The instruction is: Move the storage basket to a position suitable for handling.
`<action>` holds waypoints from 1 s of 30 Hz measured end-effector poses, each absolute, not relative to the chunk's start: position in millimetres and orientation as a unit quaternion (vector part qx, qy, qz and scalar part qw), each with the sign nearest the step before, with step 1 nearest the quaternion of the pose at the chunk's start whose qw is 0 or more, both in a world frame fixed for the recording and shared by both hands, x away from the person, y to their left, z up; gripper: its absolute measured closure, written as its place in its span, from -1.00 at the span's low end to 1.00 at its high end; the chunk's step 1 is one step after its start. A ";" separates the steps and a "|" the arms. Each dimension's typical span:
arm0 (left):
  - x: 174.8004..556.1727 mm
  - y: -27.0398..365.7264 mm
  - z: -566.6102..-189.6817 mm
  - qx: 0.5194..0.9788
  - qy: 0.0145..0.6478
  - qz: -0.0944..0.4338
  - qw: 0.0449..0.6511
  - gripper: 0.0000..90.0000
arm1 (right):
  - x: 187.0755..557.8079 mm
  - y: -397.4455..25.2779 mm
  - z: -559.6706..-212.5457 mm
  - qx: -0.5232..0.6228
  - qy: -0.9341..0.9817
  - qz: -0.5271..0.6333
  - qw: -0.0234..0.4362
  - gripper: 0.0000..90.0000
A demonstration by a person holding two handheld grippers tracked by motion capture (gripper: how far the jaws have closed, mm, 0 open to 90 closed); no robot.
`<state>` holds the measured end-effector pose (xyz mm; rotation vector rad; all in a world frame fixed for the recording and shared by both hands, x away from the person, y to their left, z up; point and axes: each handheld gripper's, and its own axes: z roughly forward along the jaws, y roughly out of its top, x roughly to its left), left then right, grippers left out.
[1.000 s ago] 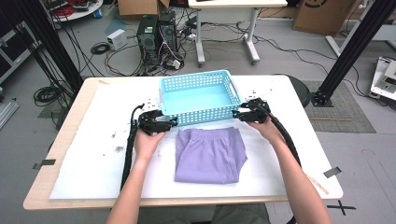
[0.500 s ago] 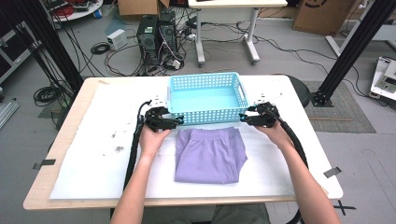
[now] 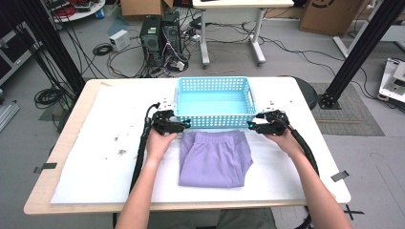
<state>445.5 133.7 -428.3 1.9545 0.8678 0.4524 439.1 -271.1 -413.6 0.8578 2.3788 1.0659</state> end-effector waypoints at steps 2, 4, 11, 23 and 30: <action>445.6 131.4 -428.3 0.795 0.351 0.185 0.458 -0.37 | 438.5 -273.3 -414.5 0.309 0.849 0.382 0.196 0.05; 446.1 129.6 -428.1 0.798 0.350 0.185 0.455 -0.37 | 437.4 -275.1 -415.3 0.312 0.848 0.381 0.195 0.05; 447.0 123.5 -428.0 0.802 0.347 0.181 0.451 -0.37 | 435.3 -280.9 -416.3 0.316 0.846 0.383 0.196 0.04; 444.6 119.2 -428.5 0.804 0.347 0.192 0.444 -0.37 | 433.8 -285.5 -418.0 0.317 0.845 0.382 0.198 0.01; 422.4 127.8 -416.5 0.783 0.346 0.236 0.461 -0.46 | 421.1 -293.3 -413.9 0.341 0.823 0.407 0.199 -0.35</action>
